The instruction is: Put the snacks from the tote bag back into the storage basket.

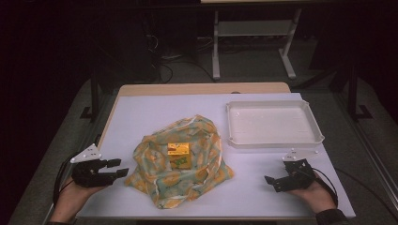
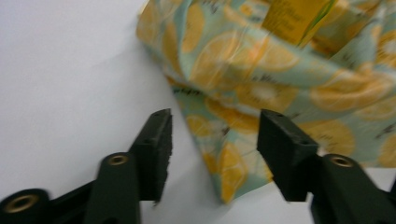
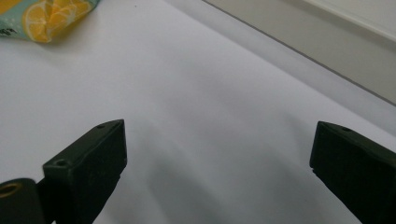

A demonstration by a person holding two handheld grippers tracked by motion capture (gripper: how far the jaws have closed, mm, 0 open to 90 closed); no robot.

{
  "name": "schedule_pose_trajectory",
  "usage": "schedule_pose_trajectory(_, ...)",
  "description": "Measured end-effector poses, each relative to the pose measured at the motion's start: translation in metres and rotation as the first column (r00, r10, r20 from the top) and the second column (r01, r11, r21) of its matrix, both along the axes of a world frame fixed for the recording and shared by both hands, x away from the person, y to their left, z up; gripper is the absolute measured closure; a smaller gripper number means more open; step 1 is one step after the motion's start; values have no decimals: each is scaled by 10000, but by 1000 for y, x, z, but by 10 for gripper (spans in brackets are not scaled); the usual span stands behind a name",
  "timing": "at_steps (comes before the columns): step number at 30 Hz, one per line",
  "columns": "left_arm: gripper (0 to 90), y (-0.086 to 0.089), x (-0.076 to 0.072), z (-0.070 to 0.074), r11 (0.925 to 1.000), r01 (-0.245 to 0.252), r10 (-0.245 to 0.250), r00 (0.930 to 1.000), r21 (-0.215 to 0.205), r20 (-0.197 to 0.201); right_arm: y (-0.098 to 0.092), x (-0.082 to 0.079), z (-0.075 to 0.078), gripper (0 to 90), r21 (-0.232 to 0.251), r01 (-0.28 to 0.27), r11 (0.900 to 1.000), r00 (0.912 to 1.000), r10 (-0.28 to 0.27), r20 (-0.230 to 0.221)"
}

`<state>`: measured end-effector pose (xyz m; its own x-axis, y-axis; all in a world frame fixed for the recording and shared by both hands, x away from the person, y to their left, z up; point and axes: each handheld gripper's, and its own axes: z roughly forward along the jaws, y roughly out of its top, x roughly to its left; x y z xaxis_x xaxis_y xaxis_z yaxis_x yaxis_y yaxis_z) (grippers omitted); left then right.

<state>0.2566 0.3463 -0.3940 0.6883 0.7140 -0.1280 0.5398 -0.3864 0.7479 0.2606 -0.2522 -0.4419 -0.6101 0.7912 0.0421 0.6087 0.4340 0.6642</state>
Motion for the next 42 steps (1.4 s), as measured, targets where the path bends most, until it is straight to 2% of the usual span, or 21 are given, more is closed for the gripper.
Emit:
schedule_pose_trajectory(2, 529, -2, 0, 4, 9998, 183, -183, 9998, -66, 22, 1, 0, 0, 35, -10, -32, 10000, 10000, 32, -1)
schedule_pose_trajectory(3, 529, -4, 1, 6, 9996, 269, -269, 9996, -70, 55, 1, 0, 0, 36, -54, -73, 10000, 10000, 73, 3)
schedule_pose_trajectory(4, 594, -8, 1, 9, 9994, 304, -305, 9995, -167, -30, 3, 0, 1, 36, -31, -96, 9999, 9999, 95, -49)
schedule_pose_trajectory(6, 630, -10, 1, 10, 9992, 288, -288, 9996, -288, 17, 3, 0, 1, 38, -57, -112, 9999, 9999, 112, 14)
schedule_pose_trajectory(8, 728, -15, 3, 15, 9982, 457, -453, 9989, -377, 92, 3, 0, 1, 41, -32, -154, 9999, 9999, 154, -12)
schedule_pose_trajectory(11, 778, -20, 4, 18, 9974, 565, -560, 9984, -441, 126, 4, -1, 1, 43, -50, -222, 9997, 9998, 222, -9)
schedule_pose_trajectory(15, 891, -29, 6, 23, 9958, 799, -792, 9967, -443, 165, 5, -2, 2, 47, -44, -297, 9995, 9996, 297, -24)
schedule_pose_trajectory(23, 896, -53, 18, 27, 9912, 1260, -1248, 9917, -409, 317, 5, -2, 3, 52, -27, -300, 9995, 9995, 300, -10)
schedule_pose_trajectory(31, 896, -71, 25, 26, 9880, 1505, -1496, 9884, -336, 273, 5, -1, 4, 54, 17, -340, 9994, 9994, 340, -4)
schedule_pose_trajectory(42, 896, -98, 38, 21, 9795, 2011, -2010, 9795, -125, 120, 5, -1, 5, 53, 14, -329, 9995, 9994, 328, 52)
